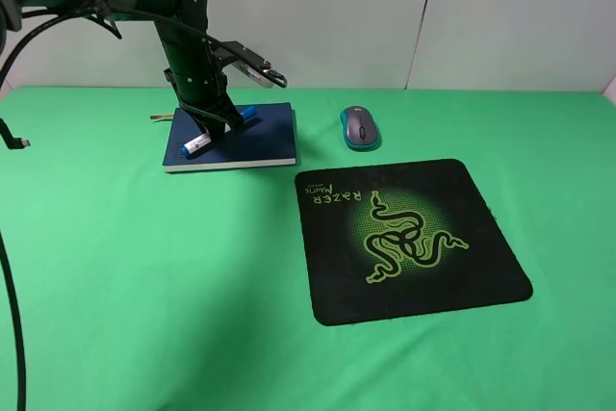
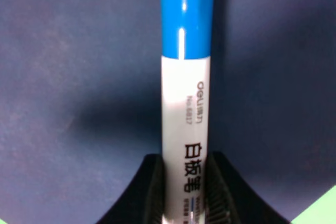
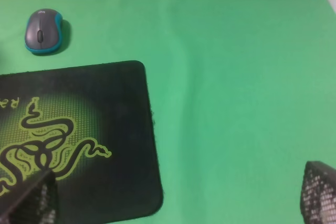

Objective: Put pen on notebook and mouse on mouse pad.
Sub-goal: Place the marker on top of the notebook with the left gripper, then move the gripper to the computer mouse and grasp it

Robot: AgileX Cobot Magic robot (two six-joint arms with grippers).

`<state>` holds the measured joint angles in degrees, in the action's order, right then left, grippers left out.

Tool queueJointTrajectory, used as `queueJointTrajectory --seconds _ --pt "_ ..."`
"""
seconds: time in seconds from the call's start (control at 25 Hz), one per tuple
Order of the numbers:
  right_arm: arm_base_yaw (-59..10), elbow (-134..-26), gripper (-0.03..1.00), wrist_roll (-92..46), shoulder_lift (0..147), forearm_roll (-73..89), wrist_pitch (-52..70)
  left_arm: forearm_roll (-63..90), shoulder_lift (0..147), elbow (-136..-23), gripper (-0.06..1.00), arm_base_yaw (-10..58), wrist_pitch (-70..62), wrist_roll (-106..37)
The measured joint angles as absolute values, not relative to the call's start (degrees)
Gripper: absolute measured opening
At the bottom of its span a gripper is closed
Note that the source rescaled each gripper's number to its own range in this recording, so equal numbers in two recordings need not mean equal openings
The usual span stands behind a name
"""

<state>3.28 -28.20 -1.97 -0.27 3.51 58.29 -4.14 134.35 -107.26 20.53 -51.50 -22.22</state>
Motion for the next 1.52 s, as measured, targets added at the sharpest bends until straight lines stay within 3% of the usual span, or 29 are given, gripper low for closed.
queueJointTrajectory --seconds 0.08,0.12,0.2,0.24,0.28,0.32,0.36,0.48,1.08,1.52 --pt "3.3 -28.2 1.0 -2.0 -0.3 3.5 58.3 -4.1 134.3 -107.3 0.04 20.5 -51.5 -22.2" --pt "3.3 -28.2 1.0 -2.0 -0.3 3.5 58.3 -4.1 134.3 -107.3 0.13 20.5 -51.5 -22.2" --pt "3.3 -28.2 1.0 -2.0 -0.3 3.5 58.3 -4.1 134.3 -107.3 0.44 20.5 -51.3 -22.2" --pt "3.3 -28.2 1.0 -2.0 -0.3 3.5 58.3 -4.1 134.3 -107.3 0.65 20.5 -51.1 -22.2" --pt "3.3 -28.2 1.0 -2.0 -0.3 3.5 58.3 -4.1 134.3 -107.3 0.65 20.5 -51.1 -22.2" --pt "3.3 -28.2 1.0 -2.0 -0.3 3.5 58.3 -4.1 134.3 -107.3 0.79 20.5 -50.8 -22.2" --pt "3.3 -28.2 1.0 -2.0 -0.3 3.5 58.3 -4.2 134.3 -107.3 0.86 20.5 -50.8 -22.2" --pt "3.3 -28.2 1.0 -2.0 -0.3 3.5 58.3 -4.2 134.3 -107.3 0.98 20.5 -50.8 -22.2" --pt "3.3 -28.2 1.0 -2.0 -0.3 3.5 58.3 -4.1 130.0 -107.3 1.0 20.5 -56.6 -19.9" --pt "3.3 -28.2 1.0 -2.0 -0.3 3.5 58.3 -0.3 112.5 -107.2 1.0 20.5 -67.0 -16.5"
